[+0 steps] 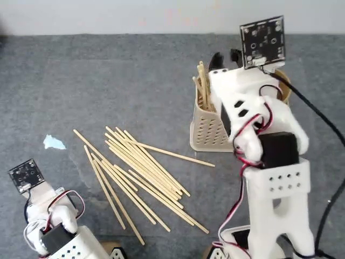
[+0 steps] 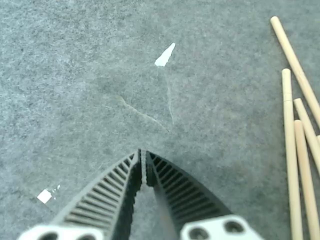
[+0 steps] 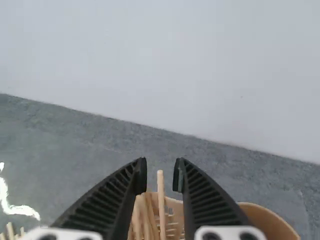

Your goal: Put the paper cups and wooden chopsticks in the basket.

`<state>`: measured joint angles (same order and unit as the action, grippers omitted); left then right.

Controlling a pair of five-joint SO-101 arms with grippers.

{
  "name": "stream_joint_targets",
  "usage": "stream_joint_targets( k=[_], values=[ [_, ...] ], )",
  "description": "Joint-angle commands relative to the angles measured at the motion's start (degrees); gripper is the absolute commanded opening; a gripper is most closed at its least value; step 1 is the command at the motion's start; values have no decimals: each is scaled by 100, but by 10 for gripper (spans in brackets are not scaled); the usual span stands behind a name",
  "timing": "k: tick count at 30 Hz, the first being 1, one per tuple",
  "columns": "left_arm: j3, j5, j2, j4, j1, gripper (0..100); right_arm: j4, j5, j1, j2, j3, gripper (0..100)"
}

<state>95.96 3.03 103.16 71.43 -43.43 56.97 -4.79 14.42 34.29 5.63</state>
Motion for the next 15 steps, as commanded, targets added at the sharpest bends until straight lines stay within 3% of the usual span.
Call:
stream_joint_targets(
  k=[1,9,15],
  values=[
    [-22,-62,62,-114,26,13,848,62,576,207,-536,107],
    [-22,-62,62,-114,26,13,1851,62,2123,127,-457,107],
    [-22,-62,62,-114,26,13,1877,62,2580,-532,9,111]
  ],
)
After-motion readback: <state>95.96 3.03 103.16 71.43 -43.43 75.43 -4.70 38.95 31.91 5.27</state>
